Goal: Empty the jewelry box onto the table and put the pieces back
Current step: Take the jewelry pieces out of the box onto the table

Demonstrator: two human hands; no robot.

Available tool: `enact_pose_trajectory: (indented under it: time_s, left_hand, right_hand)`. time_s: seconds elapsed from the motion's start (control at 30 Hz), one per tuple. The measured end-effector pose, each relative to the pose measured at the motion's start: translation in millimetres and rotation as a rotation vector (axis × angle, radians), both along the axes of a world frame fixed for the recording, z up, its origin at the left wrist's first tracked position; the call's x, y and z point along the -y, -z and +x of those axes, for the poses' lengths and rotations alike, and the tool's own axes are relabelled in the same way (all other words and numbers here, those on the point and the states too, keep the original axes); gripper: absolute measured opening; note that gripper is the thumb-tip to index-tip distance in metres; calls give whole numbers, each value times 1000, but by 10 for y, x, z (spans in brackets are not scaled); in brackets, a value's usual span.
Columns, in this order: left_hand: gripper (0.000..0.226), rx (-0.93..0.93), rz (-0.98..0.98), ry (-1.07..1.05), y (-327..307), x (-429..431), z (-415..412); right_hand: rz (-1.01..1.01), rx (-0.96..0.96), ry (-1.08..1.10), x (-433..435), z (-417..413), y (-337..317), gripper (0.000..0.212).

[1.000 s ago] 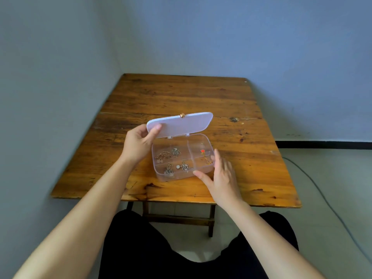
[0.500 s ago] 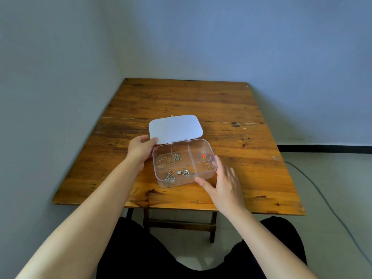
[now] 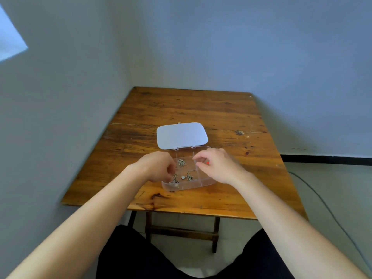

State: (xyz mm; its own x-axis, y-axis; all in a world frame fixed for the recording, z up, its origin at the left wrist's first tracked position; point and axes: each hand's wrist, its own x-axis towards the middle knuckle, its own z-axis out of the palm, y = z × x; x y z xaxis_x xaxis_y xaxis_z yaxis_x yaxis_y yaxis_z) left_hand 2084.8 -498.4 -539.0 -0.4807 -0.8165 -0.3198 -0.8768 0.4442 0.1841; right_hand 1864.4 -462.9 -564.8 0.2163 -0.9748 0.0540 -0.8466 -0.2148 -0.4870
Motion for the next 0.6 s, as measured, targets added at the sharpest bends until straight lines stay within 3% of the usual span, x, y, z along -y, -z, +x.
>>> enact_pose_trajectory:
  time_s: [0.17, 0.3, 0.6]
  left_hand:
    - [18, 227, -15, -7, 15, 3, -182]
    - [32, 291, -118, -7, 76, -39, -223]
    - [11, 197, -184, -53, 156, -71, -144]
  right_hand:
    - [226, -236, -179, 210, 151, -182, 29]
    - [175, -381, -238, 241, 256, -170, 29]
    - [151, -308, -182, 214, 337, 18, 17]
